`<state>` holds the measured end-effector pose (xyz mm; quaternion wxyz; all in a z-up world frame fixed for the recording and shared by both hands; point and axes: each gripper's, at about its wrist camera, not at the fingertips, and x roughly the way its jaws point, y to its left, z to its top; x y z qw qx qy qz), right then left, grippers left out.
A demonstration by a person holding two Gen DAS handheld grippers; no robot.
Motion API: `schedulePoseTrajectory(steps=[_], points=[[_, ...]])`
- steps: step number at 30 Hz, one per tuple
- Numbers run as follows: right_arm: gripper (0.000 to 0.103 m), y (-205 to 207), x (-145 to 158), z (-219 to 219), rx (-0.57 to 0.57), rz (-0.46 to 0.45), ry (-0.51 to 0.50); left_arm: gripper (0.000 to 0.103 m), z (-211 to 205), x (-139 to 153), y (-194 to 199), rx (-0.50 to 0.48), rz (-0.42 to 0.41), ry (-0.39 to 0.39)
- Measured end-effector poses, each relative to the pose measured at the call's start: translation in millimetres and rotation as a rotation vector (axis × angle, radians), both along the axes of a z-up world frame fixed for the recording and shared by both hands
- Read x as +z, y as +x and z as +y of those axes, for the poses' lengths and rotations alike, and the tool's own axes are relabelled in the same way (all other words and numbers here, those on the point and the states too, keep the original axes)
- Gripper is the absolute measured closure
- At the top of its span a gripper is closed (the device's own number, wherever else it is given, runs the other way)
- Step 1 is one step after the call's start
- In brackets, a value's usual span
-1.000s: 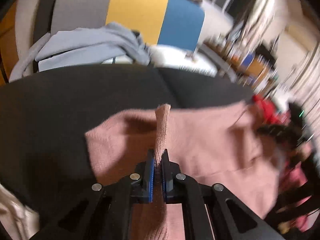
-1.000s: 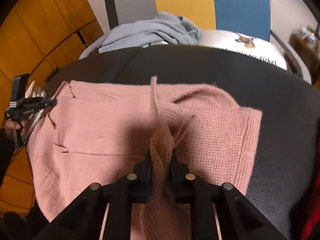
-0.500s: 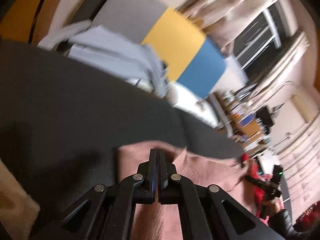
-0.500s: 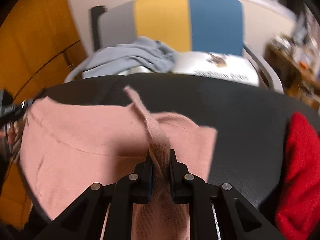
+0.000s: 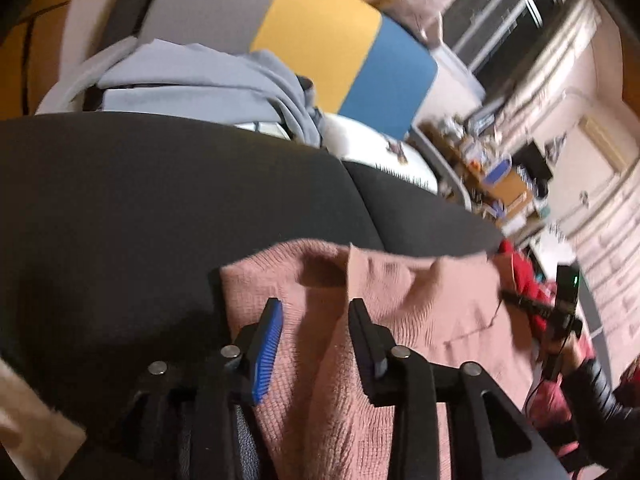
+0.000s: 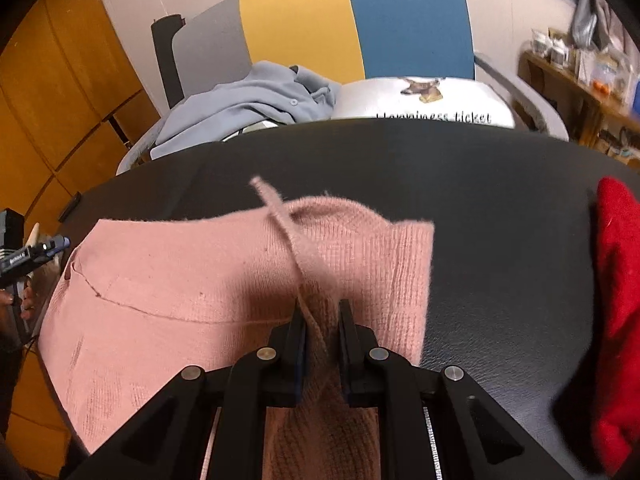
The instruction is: Fold clothes
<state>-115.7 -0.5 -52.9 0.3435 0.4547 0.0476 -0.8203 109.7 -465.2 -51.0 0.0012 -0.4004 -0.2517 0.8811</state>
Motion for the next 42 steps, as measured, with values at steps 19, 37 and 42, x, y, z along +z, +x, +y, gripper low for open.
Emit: schedulePoseTrajectory(steps=[19,37,42], points=[[0.091,11.1,41.0,-1.4,0.029,0.127,0.064,0.102,1.2,23.2,-10.3,0.110,0.011,-0.079],[0.064,13.0,19.4,34.1,-0.070,0.036,-0.112,0.067,53.4,17.3,-6.4,0.086,-0.043,-0.400],[0.051,55.8,35.1,6.9,0.097,0.116,-0.051,0.066,89.9,31.2,-10.2,-0.069,0.000,-0.498]])
